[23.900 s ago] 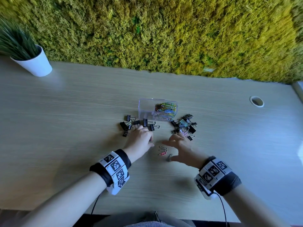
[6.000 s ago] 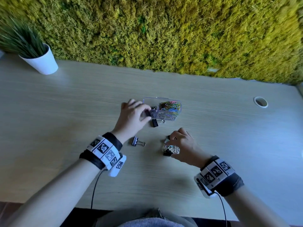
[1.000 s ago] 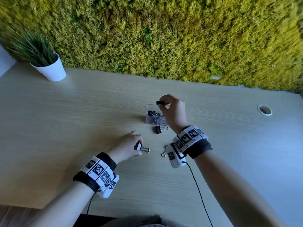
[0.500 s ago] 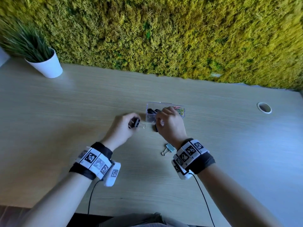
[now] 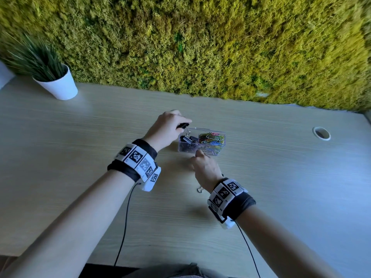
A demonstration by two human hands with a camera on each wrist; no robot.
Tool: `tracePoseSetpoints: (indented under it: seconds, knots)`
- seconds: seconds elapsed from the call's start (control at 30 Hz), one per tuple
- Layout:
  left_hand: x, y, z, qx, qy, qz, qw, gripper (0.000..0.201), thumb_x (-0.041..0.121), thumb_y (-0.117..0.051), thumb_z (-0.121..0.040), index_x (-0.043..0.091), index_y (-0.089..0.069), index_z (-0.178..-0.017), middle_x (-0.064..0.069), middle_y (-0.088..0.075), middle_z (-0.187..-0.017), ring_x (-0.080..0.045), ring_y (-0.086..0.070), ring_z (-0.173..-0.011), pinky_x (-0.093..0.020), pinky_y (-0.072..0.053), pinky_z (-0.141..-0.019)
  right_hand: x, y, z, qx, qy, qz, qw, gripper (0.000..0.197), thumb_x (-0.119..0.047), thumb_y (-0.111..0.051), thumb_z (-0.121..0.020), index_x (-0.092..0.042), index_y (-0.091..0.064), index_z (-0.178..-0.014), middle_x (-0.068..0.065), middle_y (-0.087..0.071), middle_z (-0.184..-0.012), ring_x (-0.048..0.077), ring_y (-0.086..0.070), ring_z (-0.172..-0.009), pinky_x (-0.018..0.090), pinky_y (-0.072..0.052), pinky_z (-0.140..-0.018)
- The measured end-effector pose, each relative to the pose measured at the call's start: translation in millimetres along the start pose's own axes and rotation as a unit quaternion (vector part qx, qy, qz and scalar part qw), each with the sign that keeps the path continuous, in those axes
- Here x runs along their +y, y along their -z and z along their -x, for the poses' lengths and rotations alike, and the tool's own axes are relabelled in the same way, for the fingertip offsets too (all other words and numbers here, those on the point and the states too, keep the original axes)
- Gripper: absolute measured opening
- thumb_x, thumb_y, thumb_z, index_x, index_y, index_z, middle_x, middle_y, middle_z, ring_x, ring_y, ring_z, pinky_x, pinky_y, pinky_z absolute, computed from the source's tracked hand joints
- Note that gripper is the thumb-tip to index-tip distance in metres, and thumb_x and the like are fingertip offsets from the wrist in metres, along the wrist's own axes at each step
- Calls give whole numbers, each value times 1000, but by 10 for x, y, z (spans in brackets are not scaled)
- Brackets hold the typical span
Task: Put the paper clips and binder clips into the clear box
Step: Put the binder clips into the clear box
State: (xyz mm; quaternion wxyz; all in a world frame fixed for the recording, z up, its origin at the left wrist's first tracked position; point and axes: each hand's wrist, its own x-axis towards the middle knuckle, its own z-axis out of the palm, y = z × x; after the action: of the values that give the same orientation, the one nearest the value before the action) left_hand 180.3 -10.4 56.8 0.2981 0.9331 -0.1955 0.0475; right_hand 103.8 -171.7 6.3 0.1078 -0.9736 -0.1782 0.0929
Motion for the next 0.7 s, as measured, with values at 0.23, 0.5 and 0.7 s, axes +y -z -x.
tracePoseSetpoints:
  seconds: [0.23, 0.5, 0.7]
  knots:
    - [-26, -134, 69, -37, -15, -64, 997, 36, 9, -60, -88, 18, -61, -123, 2, -55, -99, -13, -52, -71, -30, -48, -60, 114, 39, -68, 76, -42, -76, 993, 17, -4, -52, -78, -9, -67, -83, 10, -66, -85, 32, -62, -72, 32, -49, -56]
    - [-172, -211, 272, -38, 36, 28, 998, 56, 14, -63, -87, 18, -42, -139, 6, -44, -112, -11, -51, -85, -34, -51, -82, 185, 466, -151, 354, -51, -271, 894, 9, -13, -77, -68, -15, -69, -73, -4, -58, -75, 20, -53, -80, 31, -43, -65]
    - [-203, -220, 345, 0, 41, 40, 998, 51, 16, -64, -86, 18, -47, -133, 4, -45, -110, -9, -50, -83, -33, -52, -79, 188, 501, -393, 376, -76, -239, 892, 8, -15, -76, -68, -17, -71, -73, -7, -49, -66, 23, -45, -79, 35, -40, -67]
